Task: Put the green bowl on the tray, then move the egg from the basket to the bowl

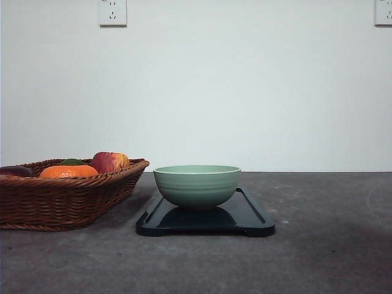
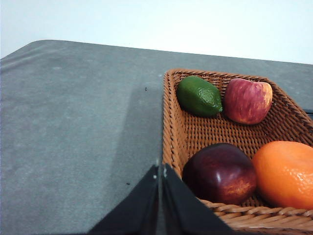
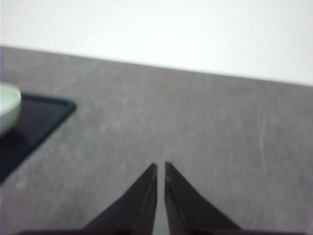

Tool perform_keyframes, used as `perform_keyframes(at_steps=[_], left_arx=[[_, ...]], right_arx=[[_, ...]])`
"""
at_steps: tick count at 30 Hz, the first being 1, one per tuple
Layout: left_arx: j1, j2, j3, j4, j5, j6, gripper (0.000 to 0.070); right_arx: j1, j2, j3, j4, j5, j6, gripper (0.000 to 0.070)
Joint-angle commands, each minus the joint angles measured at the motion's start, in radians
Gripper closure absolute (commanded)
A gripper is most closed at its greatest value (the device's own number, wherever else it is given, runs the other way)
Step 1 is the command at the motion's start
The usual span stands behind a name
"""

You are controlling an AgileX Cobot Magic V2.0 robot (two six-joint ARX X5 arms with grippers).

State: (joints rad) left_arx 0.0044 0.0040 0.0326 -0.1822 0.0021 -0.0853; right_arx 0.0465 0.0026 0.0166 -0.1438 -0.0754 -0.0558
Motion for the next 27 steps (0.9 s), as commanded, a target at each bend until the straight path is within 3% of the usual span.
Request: perform_keyframes(at_steps=[1,27], left_arx=[[0.001,-0.001,-0.019,-0.005,0.002,0.014,0.0700],[0.001,-0.001,-0.019,-0.005,0.002,0.014,0.0700]], right_arx=[[0.003,0.001,-0.005,0.001,0.000,0.010,0.0678],[0.003,0.001,-0.004,0.046,-0.001,0.007,0.0678]])
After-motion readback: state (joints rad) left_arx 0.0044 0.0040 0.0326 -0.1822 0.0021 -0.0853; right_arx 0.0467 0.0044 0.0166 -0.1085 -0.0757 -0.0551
